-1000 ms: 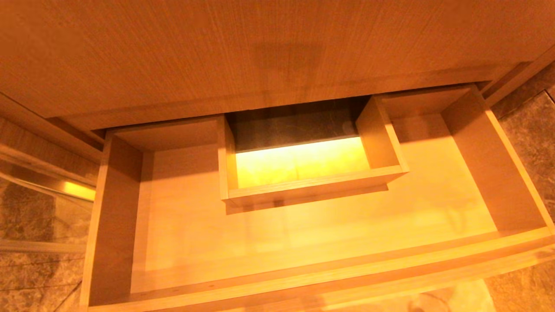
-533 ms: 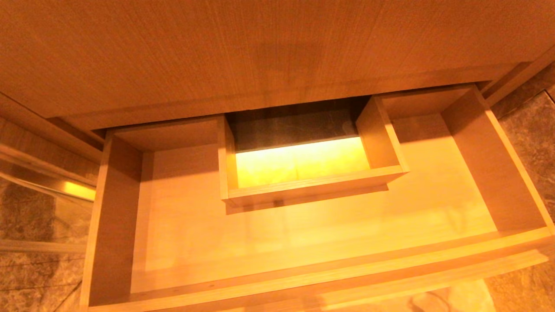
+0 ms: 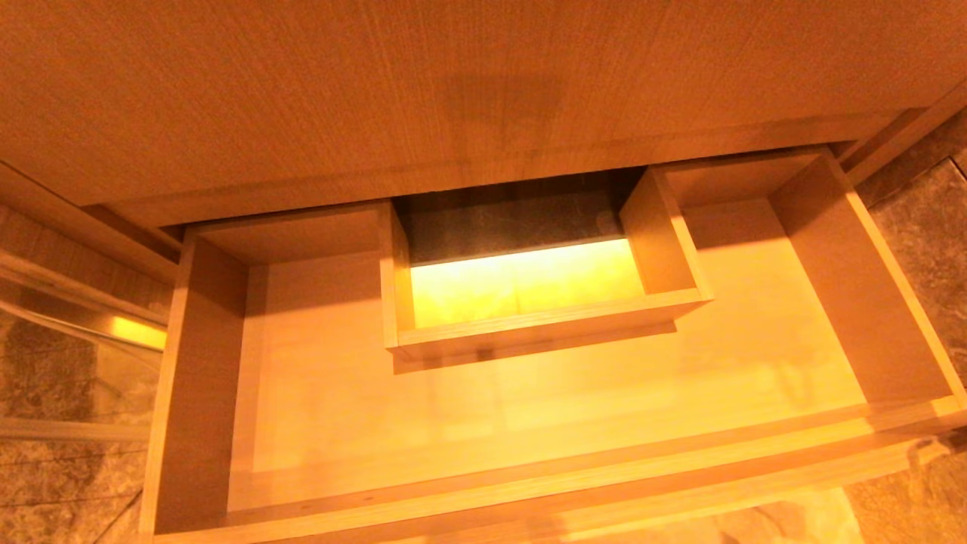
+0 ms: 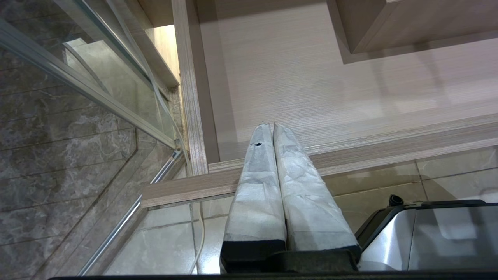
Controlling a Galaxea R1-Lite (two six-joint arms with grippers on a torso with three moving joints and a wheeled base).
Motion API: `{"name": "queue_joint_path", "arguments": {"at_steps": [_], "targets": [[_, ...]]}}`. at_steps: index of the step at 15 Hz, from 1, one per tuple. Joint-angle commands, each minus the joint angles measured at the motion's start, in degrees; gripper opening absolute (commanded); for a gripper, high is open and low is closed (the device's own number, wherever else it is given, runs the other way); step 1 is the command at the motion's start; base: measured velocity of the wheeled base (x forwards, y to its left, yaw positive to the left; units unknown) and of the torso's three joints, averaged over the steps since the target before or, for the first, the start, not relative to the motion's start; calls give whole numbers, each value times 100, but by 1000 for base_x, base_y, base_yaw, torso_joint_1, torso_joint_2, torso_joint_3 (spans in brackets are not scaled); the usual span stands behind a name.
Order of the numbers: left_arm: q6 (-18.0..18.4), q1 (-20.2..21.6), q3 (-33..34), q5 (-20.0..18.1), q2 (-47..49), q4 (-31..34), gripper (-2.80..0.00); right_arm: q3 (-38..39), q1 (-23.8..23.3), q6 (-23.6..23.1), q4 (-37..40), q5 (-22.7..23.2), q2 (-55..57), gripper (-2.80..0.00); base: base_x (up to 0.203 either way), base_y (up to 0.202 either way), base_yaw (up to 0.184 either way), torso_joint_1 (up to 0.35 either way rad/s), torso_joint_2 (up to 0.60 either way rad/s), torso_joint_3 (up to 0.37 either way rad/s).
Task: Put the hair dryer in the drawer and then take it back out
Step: Close the drawer
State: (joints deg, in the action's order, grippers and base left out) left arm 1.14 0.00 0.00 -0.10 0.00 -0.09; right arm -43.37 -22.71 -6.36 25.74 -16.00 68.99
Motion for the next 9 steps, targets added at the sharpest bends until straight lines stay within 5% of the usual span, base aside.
{"name": "queue_joint_path", "arguments": {"at_steps": [1,9], "targets": [[0,0,9,1,0,1,-280,62,63,-5,-19,-8,96,-280,0,0,0,0,0,0],[0,0,9,1,0,1,-280,214,266,-14,-252,-8,448,-280,0,0,0,0,0,0]]}}
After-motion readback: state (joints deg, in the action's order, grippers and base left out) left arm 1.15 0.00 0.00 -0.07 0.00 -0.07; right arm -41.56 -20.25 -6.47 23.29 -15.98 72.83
